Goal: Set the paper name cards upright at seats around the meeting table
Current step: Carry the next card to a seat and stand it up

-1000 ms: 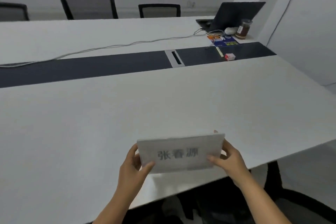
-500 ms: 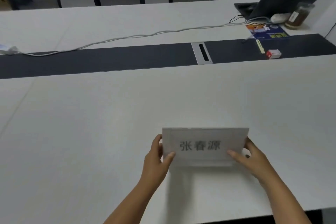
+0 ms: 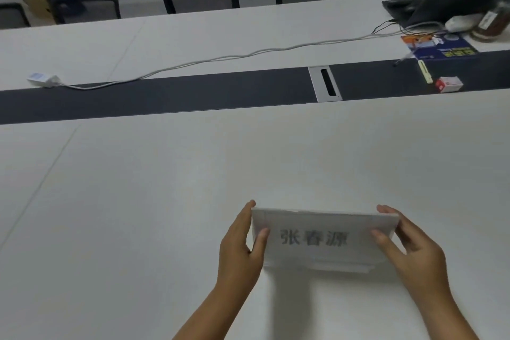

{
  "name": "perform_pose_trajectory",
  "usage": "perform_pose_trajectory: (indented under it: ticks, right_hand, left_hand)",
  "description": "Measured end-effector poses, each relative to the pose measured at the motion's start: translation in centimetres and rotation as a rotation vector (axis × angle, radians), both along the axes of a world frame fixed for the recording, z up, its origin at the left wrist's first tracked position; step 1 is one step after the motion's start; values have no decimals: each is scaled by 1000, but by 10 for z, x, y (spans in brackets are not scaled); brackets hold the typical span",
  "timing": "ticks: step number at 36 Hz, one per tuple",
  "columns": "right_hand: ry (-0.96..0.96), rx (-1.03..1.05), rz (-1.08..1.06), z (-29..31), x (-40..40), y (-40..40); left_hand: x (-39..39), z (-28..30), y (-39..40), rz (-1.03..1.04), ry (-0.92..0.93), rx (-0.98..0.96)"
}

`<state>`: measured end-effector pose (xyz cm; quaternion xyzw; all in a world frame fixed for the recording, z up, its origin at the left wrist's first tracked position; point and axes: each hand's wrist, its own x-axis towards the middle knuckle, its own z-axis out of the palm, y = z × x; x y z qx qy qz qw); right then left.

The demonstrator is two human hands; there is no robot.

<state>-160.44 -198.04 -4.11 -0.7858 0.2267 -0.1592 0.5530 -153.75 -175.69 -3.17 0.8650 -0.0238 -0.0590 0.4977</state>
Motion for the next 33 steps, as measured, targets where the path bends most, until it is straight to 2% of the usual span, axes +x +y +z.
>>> perform_pose_trajectory:
  ticks: [7,15,21,26,30,33]
  right_hand:
    - [-25,-58,-40,16,-6,10]
    - [-184,-292,-28,57,2,54]
    - [-275,-378,85,69,27,137]
    - [-97,-306,237,51,54,205]
    - [142,-231,372,15,78,243]
    - [241,-170,404,-16,91,262]
  left_hand:
    - [-5,8,3,46,-76,-57]
    - [3,22,41,55,-192,-232]
    - [9,19,103,259,-188,-452]
    - [16,-8,166,376,-120,-408]
    - [26,-31,210,416,-59,-268]
    - [40,-48,233,413,-23,-165]
